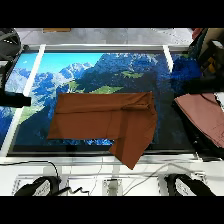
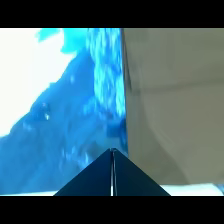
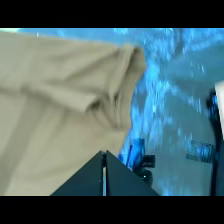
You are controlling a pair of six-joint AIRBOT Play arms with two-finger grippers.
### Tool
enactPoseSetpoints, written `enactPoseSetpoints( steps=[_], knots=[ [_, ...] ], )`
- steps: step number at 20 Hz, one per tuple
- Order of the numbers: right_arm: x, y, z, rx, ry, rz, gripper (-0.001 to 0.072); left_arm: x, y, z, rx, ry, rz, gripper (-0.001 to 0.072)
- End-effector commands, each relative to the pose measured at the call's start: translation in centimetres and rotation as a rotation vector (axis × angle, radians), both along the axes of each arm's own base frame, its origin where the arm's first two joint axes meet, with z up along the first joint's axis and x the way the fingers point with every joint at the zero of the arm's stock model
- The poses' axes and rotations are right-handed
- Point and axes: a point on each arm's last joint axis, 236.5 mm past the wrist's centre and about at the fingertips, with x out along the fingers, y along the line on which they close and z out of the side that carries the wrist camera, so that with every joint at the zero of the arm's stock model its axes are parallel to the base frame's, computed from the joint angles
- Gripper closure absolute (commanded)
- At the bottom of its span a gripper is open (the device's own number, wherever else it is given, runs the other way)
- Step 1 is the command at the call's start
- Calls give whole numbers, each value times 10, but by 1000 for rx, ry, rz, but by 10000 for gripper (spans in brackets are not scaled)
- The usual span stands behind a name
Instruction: Fold the clothes and pants, and hang the long-sleeved shirts on hangers.
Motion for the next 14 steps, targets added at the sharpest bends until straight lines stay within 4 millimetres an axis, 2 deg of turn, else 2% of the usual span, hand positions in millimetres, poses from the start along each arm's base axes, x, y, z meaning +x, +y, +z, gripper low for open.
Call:
enactPoseSetpoints(
  steps=[1,4,5,6,7,10,14],
  knots=[
    [-75,5,-33,4,29,-28,702,-25,0,-3,6,47,13,696],
    [-120,30,-102,182,116,-156,690,-24,-2,-19,-10,58,22,695],
    [-132,41,-126,249,159,-194,595,-24,-6,-25,-27,63,20,695],
    [-142,49,-146,307,206,-228,423,-26,-7,-32,-37,73,19,695],
    [-151,59,-165,368,264,-255,315,-27,-9,-38,-44,85,18,695],
    [-170,87,-204,505,418,-268,304,-26,-18,-54,-84,90,14,694],
    [-180,100,-239,579,559,-302,164,-27,-19,-77,-99,136,19,694]
  ],
)
